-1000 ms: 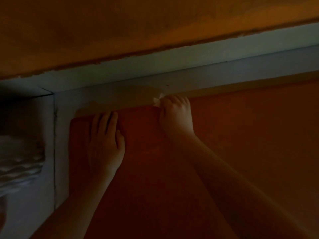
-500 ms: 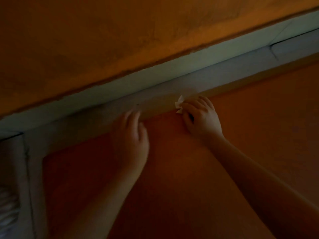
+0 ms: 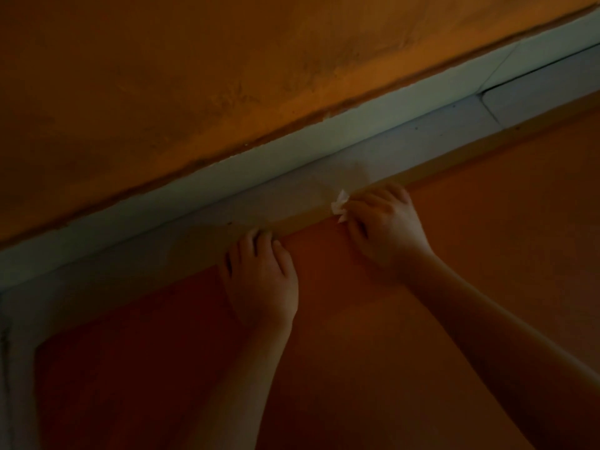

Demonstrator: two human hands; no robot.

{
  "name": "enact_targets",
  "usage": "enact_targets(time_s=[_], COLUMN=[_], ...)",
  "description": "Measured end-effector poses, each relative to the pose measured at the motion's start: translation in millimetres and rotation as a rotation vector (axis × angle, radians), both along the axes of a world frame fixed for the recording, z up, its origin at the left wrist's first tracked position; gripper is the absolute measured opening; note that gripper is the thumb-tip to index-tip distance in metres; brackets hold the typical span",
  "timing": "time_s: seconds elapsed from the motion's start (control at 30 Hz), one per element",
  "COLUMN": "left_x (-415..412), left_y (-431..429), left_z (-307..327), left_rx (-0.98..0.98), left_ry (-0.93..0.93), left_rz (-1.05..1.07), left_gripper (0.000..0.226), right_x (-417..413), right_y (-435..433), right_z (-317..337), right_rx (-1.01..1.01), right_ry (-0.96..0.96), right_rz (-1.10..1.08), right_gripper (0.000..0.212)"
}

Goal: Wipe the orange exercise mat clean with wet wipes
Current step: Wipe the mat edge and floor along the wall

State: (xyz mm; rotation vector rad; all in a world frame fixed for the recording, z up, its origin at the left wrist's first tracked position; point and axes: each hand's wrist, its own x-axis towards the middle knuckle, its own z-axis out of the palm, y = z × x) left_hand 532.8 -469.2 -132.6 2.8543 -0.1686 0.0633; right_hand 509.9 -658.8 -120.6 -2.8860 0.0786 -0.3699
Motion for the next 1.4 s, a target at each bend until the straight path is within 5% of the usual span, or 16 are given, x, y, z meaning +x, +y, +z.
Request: enact_targets(time_s=[0.23,0.37,0.47,0.57,0.67,0.9,1.1,1.4], left_x=[0,0,-1,-2,-2,1,12,0], left_y=[-4,-3,-4,-5,-3,-17,-160,-207], left_z=[0,0,1,1,1,13,23,3], left_rx=[-0.001,-0.002,-0.017,-0.021,-0.027,-0.141,-0.449,-0.184], left_ry=[-0.016,-0.033,-0.036,-0.035,-0.022,0.059,0.183,0.022], left_rz=[-0.010,-0.028,-0.030,-0.033,-0.046,-0.058,-0.103,-0.247], left_gripper=[0.048,0.047,0.049,0.050,0.051,0.046,0.041,0.035], right_x=[-1,-7,-16,-18,-25,-27,-26,-25], right_y=[0,13,-39,-110,-134,-132,-133,-134], right_z=[-4,-4,4,6,-4,-8,-9,-8], right_rx=[0.149,0.252,0.110,0.037,0.056,0.160,0.203,0.219], right_ry=[-0.100,-0.135,0.000,0.091,-0.020,-0.142,-0.125,-0.160], right_rz=[-0.462,-0.223,0.001,-0.273,-0.406,-0.379,-0.373,-0.375], right_gripper=[0.021,0.022,0.020,0.026,0.026,0.020,0.026,0.030])
